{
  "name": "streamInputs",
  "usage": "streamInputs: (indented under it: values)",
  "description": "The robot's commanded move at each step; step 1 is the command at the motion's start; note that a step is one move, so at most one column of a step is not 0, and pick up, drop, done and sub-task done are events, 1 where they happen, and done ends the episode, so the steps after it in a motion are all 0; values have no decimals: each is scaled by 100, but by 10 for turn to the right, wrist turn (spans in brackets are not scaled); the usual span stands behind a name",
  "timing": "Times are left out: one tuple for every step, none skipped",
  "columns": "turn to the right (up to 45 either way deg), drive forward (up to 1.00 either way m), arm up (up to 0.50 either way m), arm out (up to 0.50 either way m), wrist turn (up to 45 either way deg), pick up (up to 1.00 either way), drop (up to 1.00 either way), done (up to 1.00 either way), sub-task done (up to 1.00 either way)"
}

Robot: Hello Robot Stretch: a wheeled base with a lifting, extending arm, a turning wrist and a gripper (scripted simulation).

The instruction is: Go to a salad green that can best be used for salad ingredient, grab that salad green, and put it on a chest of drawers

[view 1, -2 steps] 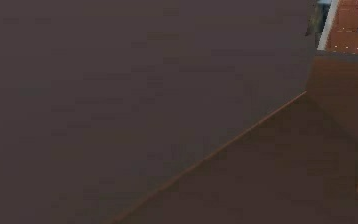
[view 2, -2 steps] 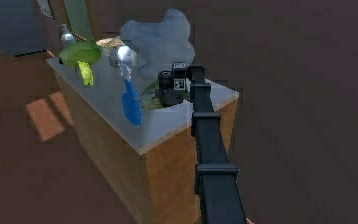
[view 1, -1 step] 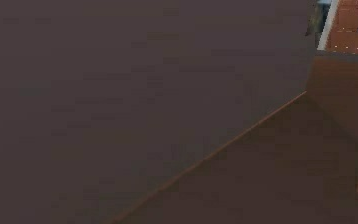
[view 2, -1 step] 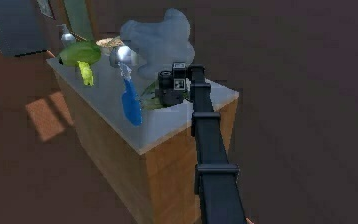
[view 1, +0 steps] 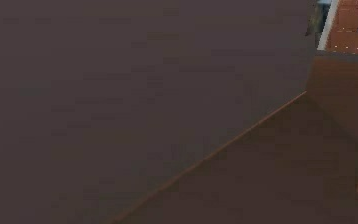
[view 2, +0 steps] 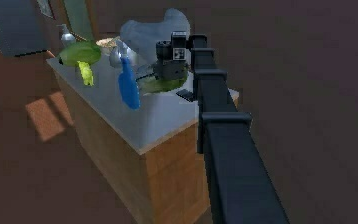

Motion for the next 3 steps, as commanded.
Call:
streamInputs:
  values:
    - [0, 0, 0, 0, -450, 0, 0, 0, 0]
    - [0, 0, 0, 0, -450, 0, 0, 0, 0]
    - [0, 0, 0, 0, -120, 0, 0, 0, 0]
